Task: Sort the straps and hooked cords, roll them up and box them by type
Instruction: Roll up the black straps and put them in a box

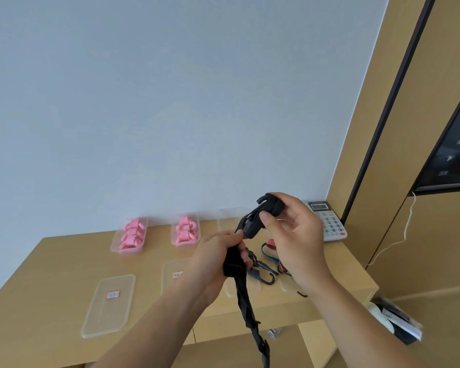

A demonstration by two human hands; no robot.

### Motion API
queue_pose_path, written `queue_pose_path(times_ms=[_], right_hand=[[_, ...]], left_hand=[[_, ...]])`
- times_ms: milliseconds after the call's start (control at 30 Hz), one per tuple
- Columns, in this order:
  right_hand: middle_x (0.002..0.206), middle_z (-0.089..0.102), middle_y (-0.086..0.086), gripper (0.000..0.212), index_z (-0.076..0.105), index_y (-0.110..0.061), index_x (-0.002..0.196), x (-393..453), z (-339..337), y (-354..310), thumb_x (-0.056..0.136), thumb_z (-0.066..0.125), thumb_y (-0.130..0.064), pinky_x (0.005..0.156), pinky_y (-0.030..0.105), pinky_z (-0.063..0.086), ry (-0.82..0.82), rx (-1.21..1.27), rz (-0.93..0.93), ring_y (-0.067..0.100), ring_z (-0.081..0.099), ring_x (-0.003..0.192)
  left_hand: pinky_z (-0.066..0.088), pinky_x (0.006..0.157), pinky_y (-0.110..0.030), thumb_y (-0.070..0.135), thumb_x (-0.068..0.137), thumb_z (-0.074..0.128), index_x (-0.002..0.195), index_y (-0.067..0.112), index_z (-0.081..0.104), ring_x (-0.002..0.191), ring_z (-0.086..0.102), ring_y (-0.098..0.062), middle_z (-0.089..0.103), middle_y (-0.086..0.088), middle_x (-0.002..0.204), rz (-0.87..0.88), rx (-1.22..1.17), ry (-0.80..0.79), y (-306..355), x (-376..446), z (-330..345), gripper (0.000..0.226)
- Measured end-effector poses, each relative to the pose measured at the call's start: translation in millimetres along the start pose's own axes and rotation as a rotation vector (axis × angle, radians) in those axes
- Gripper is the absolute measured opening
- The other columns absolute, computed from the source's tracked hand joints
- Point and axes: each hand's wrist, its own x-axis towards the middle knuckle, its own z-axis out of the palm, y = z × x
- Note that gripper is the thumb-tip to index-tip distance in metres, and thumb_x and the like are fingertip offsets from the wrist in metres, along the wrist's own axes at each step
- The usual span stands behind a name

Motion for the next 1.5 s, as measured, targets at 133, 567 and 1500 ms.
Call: queue_pose_path(times_ms=[133, 567, 1500], right_hand=[[0.096, 0.077, 0.007, 0.027, 0.073, -0.017, 0.102, 6.5, -1.5, -6.0, 0.089, 0.067, 0.006, 0.075, 0.034, 0.062, 0.019, 0.205, 0.162, 0.026, 0.074, 0.094], [0.098, 0.077, 0.000, 0.030, 0.069, -0.017, 0.108, 1.8, -0.2, 9.3, 0.088, 0.070, 0.005, 0.088, 0.034, 0.059, 0.084, 0.067, 0.082, 0.013, 0.073, 0.094], [0.129, 0.068, 0.003, 0.025, 0.077, -0.005, 0.110, -23.4, 0.4, 39.1, 0.092, 0.067, -0.020, 0.107, 0.026, 0.046, -0.251, -0.404, -0.524, 0.012, 0.056, 0.131]], left_hand=[[0.050, 0.078, -0.043, 0.008, 0.092, 0.069, 0.091, 0.004, 0.075, 0.063, 0.056, -0.020, 0.060, -0.009, 0.078, 0.034, 0.135, 0.028, -0.1, -2.6, -1.5, 0.008], [0.044, 0.061, -0.027, 0.020, 0.091, 0.073, 0.077, 0.001, 0.073, 0.063, 0.057, -0.020, 0.068, -0.010, 0.070, 0.214, 0.499, 0.015, 1.5, -12.5, 3.9, 0.024], [0.052, 0.087, -0.047, 0.023, 0.096, 0.065, 0.103, 0.005, 0.078, 0.080, 0.064, -0.023, 0.070, -0.011, 0.092, 0.063, 0.041, -0.163, 25.0, 4.5, -13.3, 0.024]])
